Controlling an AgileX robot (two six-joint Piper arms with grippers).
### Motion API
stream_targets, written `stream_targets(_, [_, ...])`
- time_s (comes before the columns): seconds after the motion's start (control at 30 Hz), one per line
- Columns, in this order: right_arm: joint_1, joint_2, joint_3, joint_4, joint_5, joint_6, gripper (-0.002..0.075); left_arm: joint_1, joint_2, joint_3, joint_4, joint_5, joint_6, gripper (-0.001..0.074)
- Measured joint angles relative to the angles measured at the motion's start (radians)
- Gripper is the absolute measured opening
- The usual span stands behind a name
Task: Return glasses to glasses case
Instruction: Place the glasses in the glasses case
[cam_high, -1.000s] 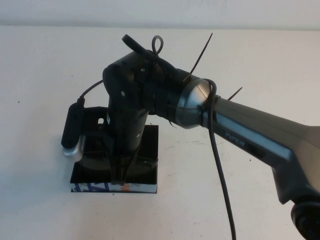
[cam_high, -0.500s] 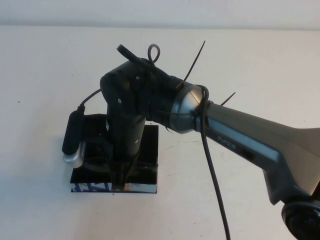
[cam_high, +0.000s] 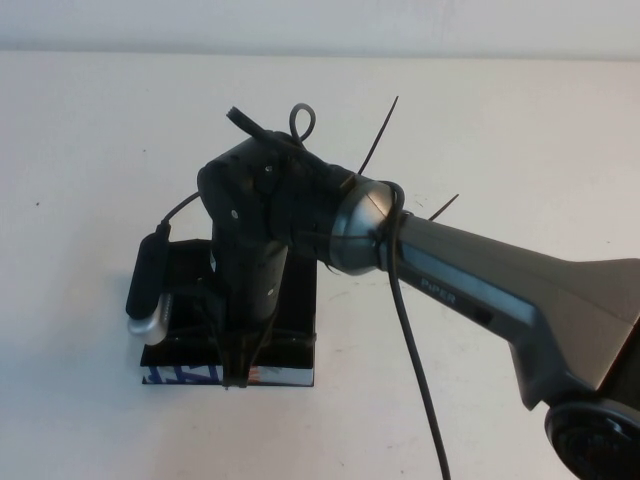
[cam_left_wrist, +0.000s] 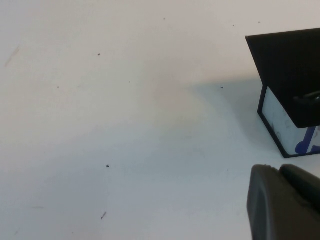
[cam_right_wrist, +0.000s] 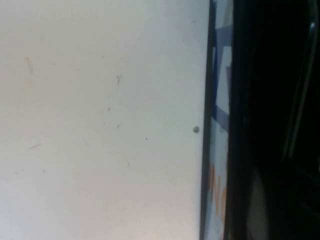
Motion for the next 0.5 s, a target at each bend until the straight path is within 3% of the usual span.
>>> stream_targets(0.3, [0.000, 0.000, -0.005, 0.017, 0.002, 0.000, 0.0015, 0.000, 0.000, 0.000, 0.000, 0.000, 0.000, -0.0004])
stream_targets(0.5, [0.000, 0.002, -0.012, 0.018, 0.003, 0.000, 0.0116, 0.000, 0.000, 0.000, 0.000, 0.000, 0.000, -0.0004])
